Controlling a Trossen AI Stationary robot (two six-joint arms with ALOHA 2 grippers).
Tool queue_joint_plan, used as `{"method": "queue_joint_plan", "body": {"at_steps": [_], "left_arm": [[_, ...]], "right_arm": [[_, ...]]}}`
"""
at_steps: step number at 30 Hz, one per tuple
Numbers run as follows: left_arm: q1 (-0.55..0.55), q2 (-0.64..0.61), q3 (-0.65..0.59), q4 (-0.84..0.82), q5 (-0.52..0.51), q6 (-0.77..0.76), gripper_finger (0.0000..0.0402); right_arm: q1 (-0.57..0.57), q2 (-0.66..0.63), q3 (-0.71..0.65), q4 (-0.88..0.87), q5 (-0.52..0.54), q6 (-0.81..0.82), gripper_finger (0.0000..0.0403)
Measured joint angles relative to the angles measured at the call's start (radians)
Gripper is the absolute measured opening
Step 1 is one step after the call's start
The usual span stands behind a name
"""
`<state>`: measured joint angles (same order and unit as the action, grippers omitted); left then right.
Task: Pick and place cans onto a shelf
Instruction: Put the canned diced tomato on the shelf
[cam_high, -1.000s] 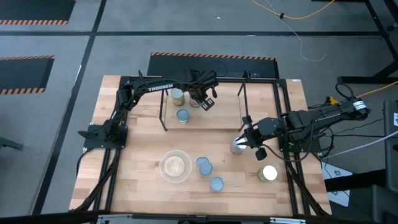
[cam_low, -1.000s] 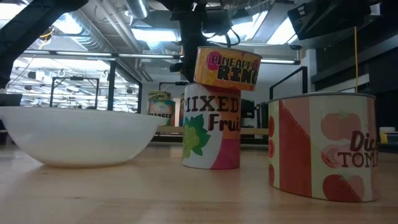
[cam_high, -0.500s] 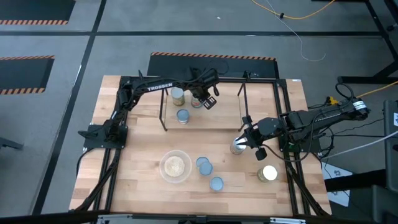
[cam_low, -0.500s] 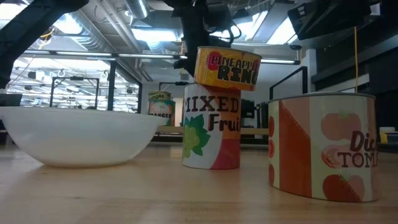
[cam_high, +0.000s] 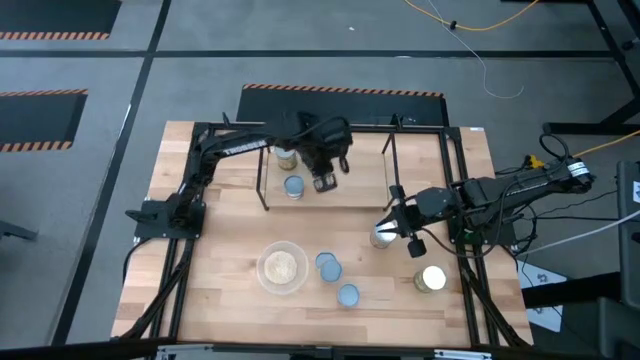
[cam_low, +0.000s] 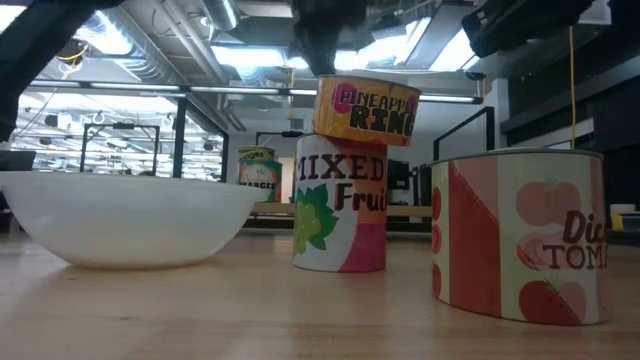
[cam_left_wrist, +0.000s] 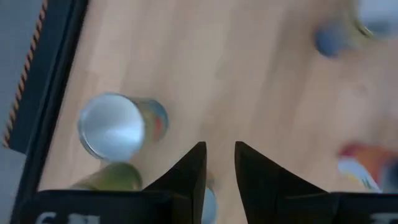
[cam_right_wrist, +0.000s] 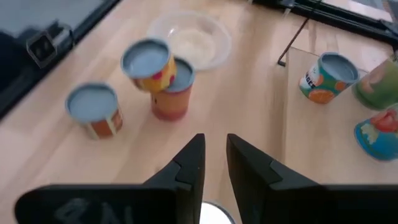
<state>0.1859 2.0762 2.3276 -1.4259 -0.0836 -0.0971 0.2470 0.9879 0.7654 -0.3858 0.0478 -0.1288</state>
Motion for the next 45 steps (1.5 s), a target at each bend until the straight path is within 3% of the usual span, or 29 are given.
{"method": "queue_joint_plan", "body": {"at_steps": [6,10,13,22,28,38,45], "left_arm": [[-0.154,-0.100,-0.039,-0.042,-0.023,0.034,0.0076],[-0.260,-0.193,-0.145,0.003,-0.057,0.045,0.0076],[-0.336,-0.290,-0.318,0.117,-0.072,0.018,0.0076],[-0.526,-0.630,-0.986,0.640,-0.166,-0.159,0.0076],[-0.600,-0.758,-1.279,0.950,-0.190,-0.250,0.0076],[-0.682,-0.783,-1.446,1.160,-0.190,-0.263,0.0076],[-0.741,-0.783,-1.471,1.221,-0.196,-0.262,0.0076]], "right_arm": [[0.005,0.000,0.000,0.052,-0.020,0.094,0.0071],[0.044,0.000,0.000,0.119,-0.061,0.129,0.0071],[0.087,0.000,0.000,0.181,-0.068,0.121,0.0071],[0.157,0.000,0.009,0.304,-0.066,0.100,0.0071],[0.218,0.021,0.068,0.309,-0.021,0.102,0.0071],[0.371,0.268,0.291,0.260,0.057,0.109,0.0071],[0.432,0.476,0.445,0.072,0.056,0.299,0.0071]]}}
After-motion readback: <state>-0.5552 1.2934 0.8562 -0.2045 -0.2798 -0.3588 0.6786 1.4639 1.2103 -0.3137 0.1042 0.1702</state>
